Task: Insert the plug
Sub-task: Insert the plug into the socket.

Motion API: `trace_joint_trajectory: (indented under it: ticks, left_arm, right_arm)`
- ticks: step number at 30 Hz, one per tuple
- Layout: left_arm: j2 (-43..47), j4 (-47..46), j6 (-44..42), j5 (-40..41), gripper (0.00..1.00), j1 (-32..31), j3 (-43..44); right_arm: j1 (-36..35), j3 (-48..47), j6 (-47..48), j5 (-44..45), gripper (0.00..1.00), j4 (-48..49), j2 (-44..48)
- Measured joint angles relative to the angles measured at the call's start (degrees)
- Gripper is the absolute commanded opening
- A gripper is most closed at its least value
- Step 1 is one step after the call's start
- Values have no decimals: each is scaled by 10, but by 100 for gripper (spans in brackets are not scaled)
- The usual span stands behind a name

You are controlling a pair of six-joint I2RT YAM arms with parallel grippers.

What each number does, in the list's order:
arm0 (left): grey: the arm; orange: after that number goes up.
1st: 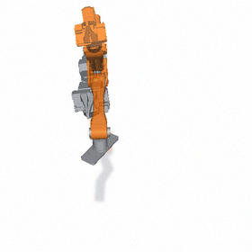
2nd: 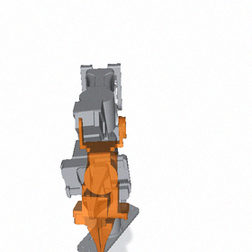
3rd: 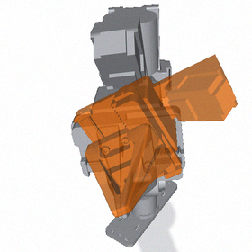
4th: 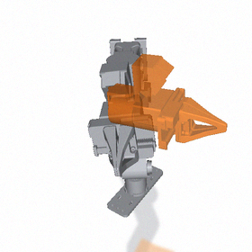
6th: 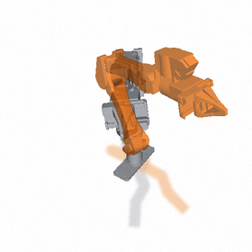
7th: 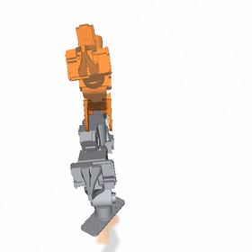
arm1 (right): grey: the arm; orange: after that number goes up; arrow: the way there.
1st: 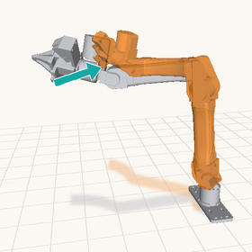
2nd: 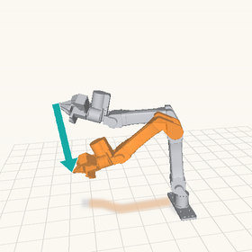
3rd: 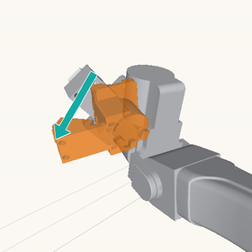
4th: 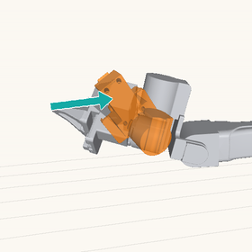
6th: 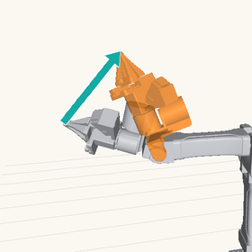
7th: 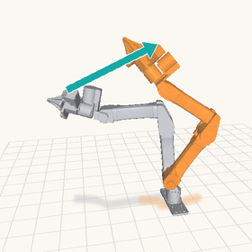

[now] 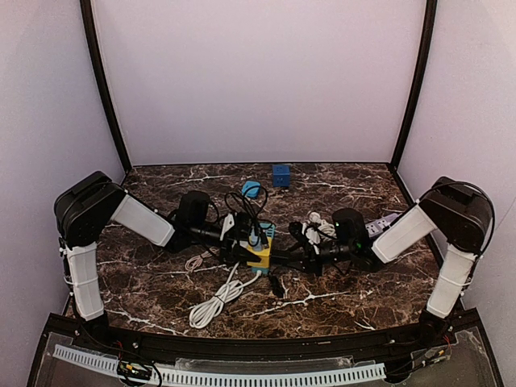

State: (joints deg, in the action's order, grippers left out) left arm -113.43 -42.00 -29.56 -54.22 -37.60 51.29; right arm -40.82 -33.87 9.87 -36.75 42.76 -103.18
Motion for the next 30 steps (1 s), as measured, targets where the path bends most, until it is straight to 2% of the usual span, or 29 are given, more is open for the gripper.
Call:
trace_joint_trajectory:
  ticks: [2,5,12,19,25,30]
  left_arm:
    - [0,4,3,-1,1,2,1]
    - [0,7,4,-4,1,4,2]
    - [0,-1,12,-7,1,13,2]
    - [-12,-46,38,-8,1,28,-4]
    - [-21,-84,58,-14,1,30,-11]
    - [-24,-106,68,-16,1,36,-19]
  right_arm:
    - [0,0,11,-3,9,6,0]
    - [0,-6,20,-10,0,2,-2]
    - [10,-47,37,-45,0,-24,-32]
    - [27,-158,110,-90,0,-207,-46]
    - [29,-173,117,-102,0,-223,-56]
    - [29,-217,129,-110,0,-285,-66]
